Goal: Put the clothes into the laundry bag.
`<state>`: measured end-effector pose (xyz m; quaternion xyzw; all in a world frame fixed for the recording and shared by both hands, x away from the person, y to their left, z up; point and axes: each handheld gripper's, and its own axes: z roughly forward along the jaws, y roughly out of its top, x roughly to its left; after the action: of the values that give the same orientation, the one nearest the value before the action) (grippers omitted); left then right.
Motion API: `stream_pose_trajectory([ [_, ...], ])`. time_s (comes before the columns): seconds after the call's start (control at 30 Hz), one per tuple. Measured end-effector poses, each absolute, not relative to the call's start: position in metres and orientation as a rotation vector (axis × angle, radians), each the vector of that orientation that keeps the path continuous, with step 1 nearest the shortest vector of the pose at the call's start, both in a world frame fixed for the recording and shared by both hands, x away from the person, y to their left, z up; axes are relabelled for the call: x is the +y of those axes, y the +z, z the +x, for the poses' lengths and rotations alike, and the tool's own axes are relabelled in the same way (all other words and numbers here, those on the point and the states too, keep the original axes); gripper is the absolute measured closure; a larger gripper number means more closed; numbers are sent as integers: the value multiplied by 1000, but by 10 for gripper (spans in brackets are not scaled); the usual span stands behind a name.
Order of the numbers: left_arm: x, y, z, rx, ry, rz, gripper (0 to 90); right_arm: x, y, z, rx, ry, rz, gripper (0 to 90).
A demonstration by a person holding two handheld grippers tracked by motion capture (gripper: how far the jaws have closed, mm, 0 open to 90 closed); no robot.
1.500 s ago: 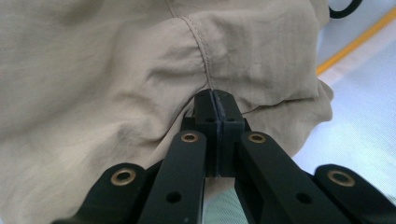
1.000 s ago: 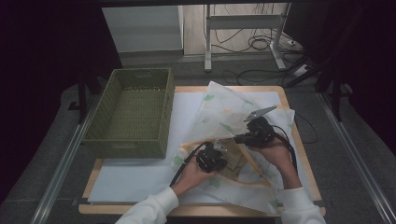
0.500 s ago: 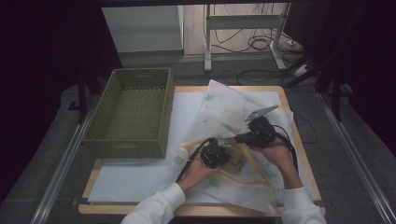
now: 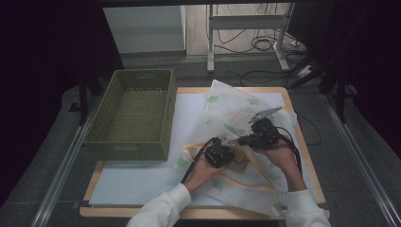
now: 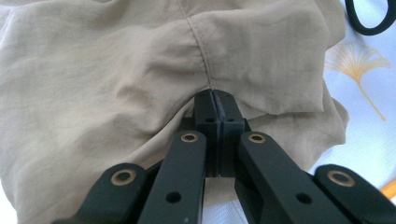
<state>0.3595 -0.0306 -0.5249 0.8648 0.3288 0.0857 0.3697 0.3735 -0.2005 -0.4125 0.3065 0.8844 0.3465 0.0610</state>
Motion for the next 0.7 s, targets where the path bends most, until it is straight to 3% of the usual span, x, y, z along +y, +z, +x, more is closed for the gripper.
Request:
stream_pose_trajectory([
  [0.7,-35,-526,365,877,225,2193,900,-200,-414,374,2678,1043,925,872],
])
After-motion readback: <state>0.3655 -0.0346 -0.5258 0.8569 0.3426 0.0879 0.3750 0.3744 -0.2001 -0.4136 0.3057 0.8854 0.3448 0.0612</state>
